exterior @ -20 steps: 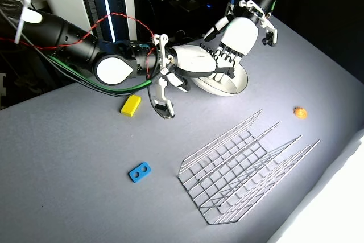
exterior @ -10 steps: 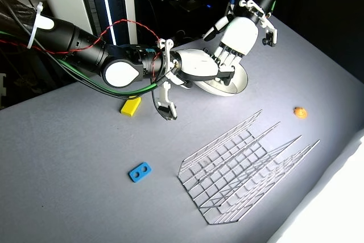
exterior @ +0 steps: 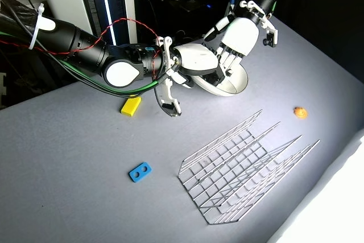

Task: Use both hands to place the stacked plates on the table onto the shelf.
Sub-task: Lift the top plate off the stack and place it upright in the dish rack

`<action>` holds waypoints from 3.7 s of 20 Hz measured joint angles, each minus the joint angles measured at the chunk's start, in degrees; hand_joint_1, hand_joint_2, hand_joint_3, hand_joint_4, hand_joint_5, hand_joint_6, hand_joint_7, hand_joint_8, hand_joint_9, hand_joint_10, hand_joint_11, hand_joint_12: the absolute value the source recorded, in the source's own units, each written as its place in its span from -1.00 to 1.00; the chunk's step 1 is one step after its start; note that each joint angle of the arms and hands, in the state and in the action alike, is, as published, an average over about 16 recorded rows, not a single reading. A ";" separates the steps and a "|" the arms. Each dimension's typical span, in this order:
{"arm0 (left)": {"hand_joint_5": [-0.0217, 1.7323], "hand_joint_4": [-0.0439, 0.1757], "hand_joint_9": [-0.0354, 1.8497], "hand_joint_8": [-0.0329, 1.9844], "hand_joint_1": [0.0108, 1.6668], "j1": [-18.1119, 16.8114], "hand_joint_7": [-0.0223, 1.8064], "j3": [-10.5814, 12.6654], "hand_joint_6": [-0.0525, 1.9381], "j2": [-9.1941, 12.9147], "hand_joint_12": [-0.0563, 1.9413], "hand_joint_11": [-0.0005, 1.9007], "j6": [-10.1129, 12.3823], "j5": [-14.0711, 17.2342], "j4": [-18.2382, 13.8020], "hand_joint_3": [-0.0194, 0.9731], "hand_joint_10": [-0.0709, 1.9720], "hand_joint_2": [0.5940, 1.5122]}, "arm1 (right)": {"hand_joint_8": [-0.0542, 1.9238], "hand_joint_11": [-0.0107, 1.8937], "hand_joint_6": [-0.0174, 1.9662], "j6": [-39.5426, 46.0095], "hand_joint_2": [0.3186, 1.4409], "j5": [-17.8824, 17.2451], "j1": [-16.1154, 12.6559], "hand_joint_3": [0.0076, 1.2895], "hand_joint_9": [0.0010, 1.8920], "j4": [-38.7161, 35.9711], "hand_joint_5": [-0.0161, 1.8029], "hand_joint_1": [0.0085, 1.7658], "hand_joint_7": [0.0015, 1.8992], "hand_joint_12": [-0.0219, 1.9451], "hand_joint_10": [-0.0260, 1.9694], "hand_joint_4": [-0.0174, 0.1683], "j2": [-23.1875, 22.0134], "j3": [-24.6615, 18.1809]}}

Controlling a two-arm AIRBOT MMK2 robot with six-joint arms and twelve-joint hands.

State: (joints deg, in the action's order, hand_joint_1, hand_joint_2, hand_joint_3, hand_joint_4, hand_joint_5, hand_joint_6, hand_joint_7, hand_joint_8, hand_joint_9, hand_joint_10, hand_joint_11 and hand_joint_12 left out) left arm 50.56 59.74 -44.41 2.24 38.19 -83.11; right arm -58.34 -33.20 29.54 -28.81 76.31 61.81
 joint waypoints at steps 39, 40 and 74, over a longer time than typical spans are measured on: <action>-0.78 -0.55 -0.79 -0.97 -0.99 -7.13 -0.77 12.24 -0.93 9.93 -0.54 -0.98 0.02 1.45 4.67 -0.94 -0.92 0.23 | -0.04 -0.19 0.10 5.65 0.22 -3.07 -11.57 -0.99 -0.01 11.36 -0.04 0.52 0.07 0.37 0.23 -0.83 -15.92 -13.37; -0.78 -0.55 -0.79 -0.97 -0.99 -7.17 -0.77 12.19 -0.93 9.93 -0.54 -0.98 0.02 1.45 4.67 -0.94 -0.92 0.23 | -0.04 -0.20 0.10 6.38 0.22 -2.90 -12.29 -0.99 -0.01 11.90 -0.04 0.52 0.07 0.37 0.23 -0.83 -16.44 -13.40; -0.77 -0.56 -0.78 -0.97 -0.99 -10.91 -0.77 7.27 -0.93 7.83 -0.55 -0.98 -1.00 22.02 -5.30 -0.94 -0.92 0.28 | 0.01 -0.21 0.09 25.75 0.22 11.36 -21.43 -0.99 -0.02 34.12 -0.06 0.55 0.05 0.44 0.27 -0.84 -13.74 5.91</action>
State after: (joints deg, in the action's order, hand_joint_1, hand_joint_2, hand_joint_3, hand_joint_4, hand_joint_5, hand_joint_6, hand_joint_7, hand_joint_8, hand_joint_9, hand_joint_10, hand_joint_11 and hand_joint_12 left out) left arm 39.65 67.02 -36.58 1.25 60.21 -88.41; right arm -32.59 -21.84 8.11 5.31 62.57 67.71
